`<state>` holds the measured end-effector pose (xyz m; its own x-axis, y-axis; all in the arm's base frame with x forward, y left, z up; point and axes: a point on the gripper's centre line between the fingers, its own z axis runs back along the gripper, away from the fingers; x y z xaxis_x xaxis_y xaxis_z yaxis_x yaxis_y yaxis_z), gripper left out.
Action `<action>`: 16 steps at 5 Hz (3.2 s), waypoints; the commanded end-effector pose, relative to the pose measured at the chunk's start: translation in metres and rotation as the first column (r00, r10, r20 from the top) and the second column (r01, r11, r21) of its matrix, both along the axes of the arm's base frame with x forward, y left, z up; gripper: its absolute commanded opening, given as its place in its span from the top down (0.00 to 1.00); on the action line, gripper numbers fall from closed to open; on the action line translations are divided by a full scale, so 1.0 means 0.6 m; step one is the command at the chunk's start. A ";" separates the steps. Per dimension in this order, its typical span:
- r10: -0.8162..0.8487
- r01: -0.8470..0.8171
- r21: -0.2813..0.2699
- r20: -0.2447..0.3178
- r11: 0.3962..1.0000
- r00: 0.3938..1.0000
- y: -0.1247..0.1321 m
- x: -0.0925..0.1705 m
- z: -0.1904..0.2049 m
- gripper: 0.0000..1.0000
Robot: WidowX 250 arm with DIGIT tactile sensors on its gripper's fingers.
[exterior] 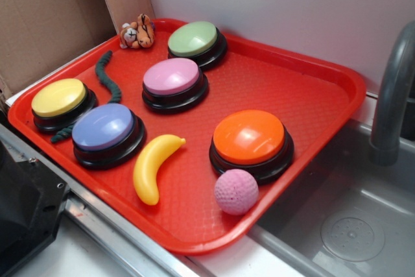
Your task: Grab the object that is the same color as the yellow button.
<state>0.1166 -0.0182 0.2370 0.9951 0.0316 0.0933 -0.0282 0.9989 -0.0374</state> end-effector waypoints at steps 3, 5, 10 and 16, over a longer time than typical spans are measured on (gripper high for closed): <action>0.204 -0.206 -0.106 -0.025 0.973 0.979 -0.042 0.008 -0.048 0.00; 0.314 -0.317 -0.095 -0.047 0.944 0.948 -0.088 0.029 -0.136 0.00; 0.559 -0.558 -0.146 -0.041 0.817 0.828 -0.113 0.038 -0.356 0.00; 0.589 -0.586 -0.166 -0.035 0.793 0.807 -0.108 0.060 -0.336 1.00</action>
<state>0.1425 -0.0798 0.0292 0.7836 0.6203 0.0331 -0.6078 0.7766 -0.1657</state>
